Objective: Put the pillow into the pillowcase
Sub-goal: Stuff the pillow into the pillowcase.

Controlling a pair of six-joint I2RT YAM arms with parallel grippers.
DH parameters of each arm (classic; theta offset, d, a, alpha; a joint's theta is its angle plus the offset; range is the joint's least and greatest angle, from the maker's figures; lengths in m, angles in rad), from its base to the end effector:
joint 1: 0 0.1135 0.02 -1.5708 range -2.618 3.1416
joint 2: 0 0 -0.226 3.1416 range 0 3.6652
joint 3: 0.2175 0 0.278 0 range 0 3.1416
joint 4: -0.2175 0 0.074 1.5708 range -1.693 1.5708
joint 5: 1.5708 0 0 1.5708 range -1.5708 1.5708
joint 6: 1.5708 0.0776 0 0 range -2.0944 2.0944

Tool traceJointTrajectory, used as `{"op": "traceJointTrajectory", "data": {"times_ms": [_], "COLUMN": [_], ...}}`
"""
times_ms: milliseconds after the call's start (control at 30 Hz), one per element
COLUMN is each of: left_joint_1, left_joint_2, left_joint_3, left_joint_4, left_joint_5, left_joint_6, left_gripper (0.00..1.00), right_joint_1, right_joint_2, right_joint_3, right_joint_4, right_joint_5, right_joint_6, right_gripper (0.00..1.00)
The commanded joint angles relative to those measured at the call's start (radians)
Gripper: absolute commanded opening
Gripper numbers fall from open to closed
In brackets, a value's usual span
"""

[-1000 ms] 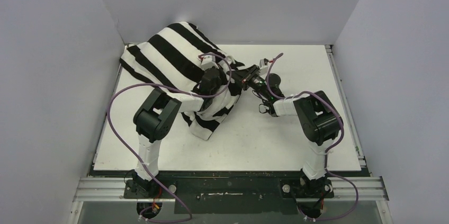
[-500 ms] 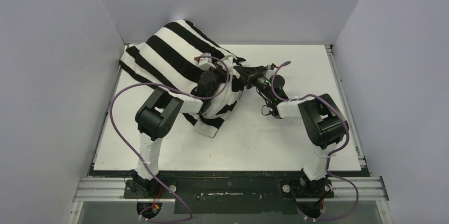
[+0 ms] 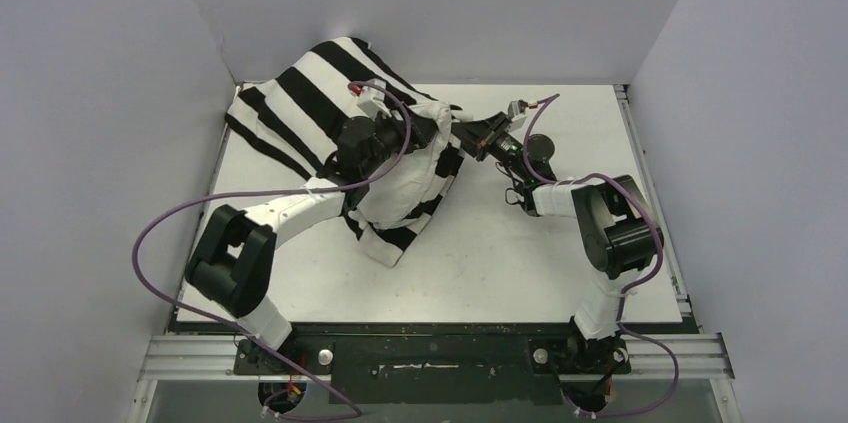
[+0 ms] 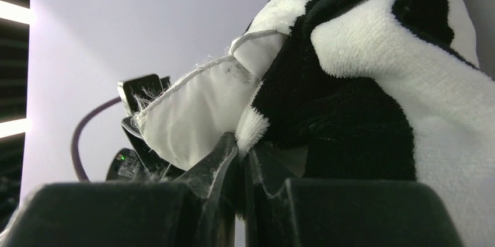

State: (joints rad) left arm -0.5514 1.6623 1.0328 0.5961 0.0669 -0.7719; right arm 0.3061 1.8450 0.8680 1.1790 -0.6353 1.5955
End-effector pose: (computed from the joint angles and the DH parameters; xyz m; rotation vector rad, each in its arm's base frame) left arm 0.3778 -0.2385 0.2222 -0.1333 1.7082 -1.0629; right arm 0.3832 0.1694 0.1670 0.4521 1.6882 1.9265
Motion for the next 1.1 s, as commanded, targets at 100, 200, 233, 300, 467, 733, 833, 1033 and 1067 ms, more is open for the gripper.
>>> {"op": "traceJointTrajectory", "data": {"times_ms": [100, 200, 233, 300, 467, 733, 833, 1033, 1067], "left_joint_1": [-0.037, -0.078, -0.092, -0.120, -0.152, -0.116, -0.016, 0.002, -0.001], "left_joint_2": [-0.128, -0.141, -0.147, -0.164, -0.199, -0.050, 0.127, 0.353, 0.388], "left_joint_3": [0.108, 0.170, 0.186, 0.218, 0.282, 0.250, 0.197, 0.115, 0.114], "left_joint_4": [-0.333, -0.370, -0.376, -0.404, -0.442, -0.336, -0.304, -0.307, -0.297], "left_joint_5": [0.004, -0.007, -0.007, -0.039, -0.059, -0.067, 0.049, -0.099, -0.096], "left_joint_6": [0.121, 0.154, 0.165, 0.201, 0.255, 0.275, 0.173, 0.237, 0.231], "left_gripper": [0.56, 0.56, 0.56, 0.56, 0.57, 0.52, 0.31, 0.21, 0.19], "right_joint_1": [-0.007, -0.007, -0.007, -0.007, -0.008, -0.013, -0.027, -0.055, -0.055], "right_joint_2": [-0.007, -0.021, -0.024, -0.024, -0.020, -0.033, -0.087, -0.167, -0.161], "right_joint_3": [0.061, 0.062, 0.063, 0.067, 0.072, 0.079, 0.060, 0.013, 0.018], "right_joint_4": [0.193, 0.152, 0.141, 0.136, 0.129, 0.123, 0.155, 0.391, 0.475], "right_joint_5": [-0.050, -0.048, -0.047, -0.049, -0.061, -0.076, -0.086, -0.142, -0.154], "right_joint_6": [-0.043, -0.071, -0.077, -0.076, -0.081, -0.115, -0.158, -0.123, -0.086], "right_gripper": [0.00, 0.00, 0.00, 0.00, 0.00, 0.00, 0.00, 0.00, 0.00]}}
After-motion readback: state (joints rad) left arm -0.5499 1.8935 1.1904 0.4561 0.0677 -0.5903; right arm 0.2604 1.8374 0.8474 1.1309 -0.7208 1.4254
